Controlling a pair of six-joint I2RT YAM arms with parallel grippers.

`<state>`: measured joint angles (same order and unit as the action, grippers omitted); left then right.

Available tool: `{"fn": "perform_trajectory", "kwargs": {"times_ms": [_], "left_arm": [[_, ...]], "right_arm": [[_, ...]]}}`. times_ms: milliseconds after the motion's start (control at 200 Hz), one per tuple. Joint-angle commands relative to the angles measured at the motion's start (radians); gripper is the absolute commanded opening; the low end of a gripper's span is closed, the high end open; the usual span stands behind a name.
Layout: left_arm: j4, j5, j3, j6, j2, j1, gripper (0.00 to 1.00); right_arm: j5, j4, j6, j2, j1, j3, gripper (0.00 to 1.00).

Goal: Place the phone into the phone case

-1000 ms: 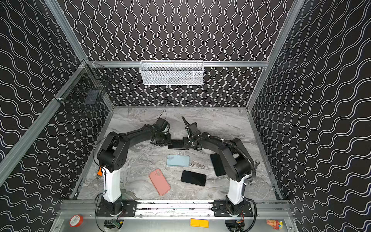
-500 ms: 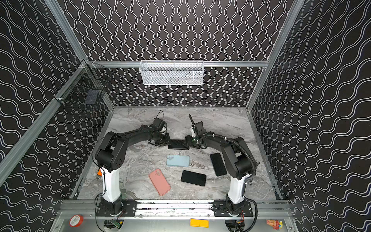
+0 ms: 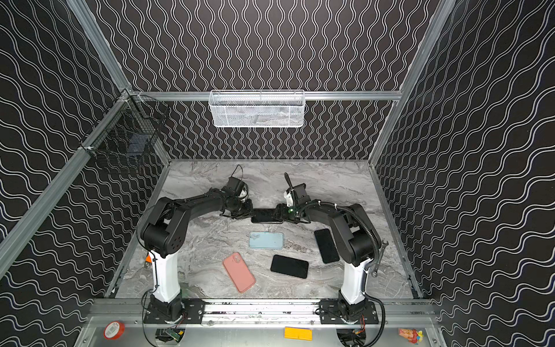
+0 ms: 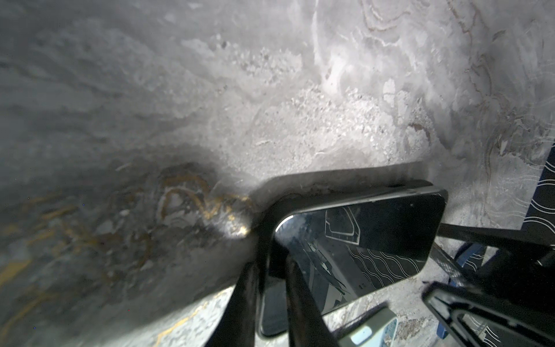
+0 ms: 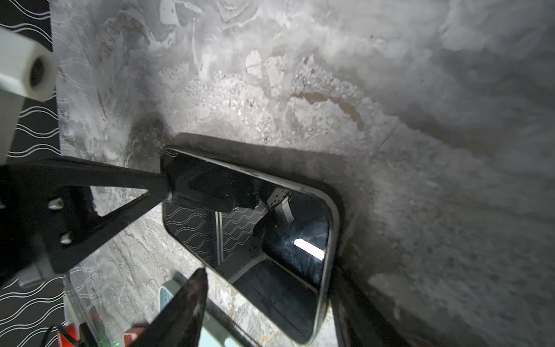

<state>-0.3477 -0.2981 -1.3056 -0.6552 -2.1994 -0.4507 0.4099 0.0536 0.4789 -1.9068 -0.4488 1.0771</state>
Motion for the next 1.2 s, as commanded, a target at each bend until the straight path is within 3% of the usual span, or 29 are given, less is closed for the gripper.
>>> {"fn": "perform_trajectory", "kwargs": {"times_ms": [0, 455, 921, 1051, 1196], "left_arm": [[-0.086, 0.073, 0.036, -0.011, -0.034, -0.006, 0.2], [-0.014, 0.032, 0.096, -0.032, 0.001, 0.01, 0.23], [0.08, -0.042, 0.146, -0.055, 0.038, 0.028, 0.23], [0.087, -0.047, 0.156, -0.06, 0.047, 0.032, 0.23], [0.087, -0.047, 0.161, -0.063, 0.048, 0.038, 0.24]], "right_arm": [[0.212, -0.111, 0.036, -0.017, -0.008, -0.024, 0.65], [0.375, -0.391, 0.148, 0.054, 0.043, -0.156, 0.63], [0.441, -0.599, 0.239, 0.063, 0.063, -0.229, 0.63], [0.414, -0.578, 0.235, 0.065, 0.073, -0.229, 0.64], [0.31, -0.46, 0.19, 0.076, 0.075, -0.217, 0.65]]}}
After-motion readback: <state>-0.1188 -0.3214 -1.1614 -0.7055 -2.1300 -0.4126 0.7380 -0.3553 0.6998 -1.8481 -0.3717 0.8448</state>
